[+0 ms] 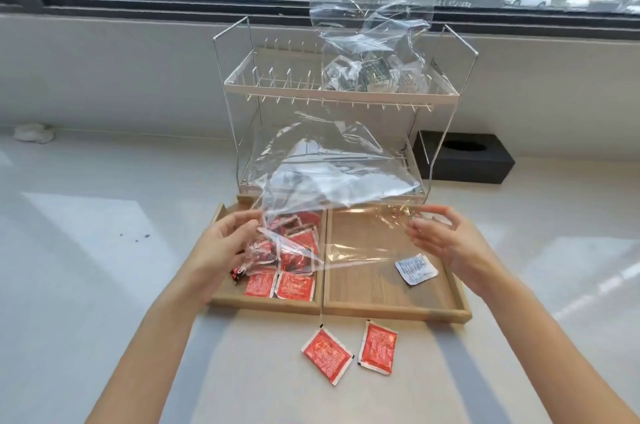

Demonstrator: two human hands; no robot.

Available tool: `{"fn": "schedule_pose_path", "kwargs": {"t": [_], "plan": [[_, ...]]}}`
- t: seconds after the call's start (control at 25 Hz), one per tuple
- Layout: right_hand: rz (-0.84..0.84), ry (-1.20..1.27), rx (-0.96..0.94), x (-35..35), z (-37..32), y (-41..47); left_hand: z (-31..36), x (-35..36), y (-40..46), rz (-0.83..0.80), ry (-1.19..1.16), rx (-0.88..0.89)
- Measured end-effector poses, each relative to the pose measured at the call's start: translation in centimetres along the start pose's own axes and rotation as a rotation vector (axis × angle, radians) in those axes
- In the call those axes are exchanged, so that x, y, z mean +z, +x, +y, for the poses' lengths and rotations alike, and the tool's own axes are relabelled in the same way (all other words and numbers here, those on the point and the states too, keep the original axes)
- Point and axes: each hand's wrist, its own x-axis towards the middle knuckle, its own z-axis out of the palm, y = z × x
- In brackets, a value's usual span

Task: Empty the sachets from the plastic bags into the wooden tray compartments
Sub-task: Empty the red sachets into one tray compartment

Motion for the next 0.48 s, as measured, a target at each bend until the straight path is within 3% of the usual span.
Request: {"fn": "schedule_pose_path", "kwargs": {"t": [0.12, 0.28, 0.48], "plan": [[0.02, -0.128, 0.19, -0.8, 3.6, -0.2, -3.7, -0.1, 0.2, 0.058, 0.14, -0.128], [-0.008, -0.33, 0.365, -1.7, 6.6, -0.3, -6.8, -0.4, 0.0, 0.019, 0.239, -0.282], [-0.053, -0.391, 0.413, -2.0, 6.4, 0.1, -7.1, -0.3, 0.8, 0.066, 0.361, -0.256]]}}
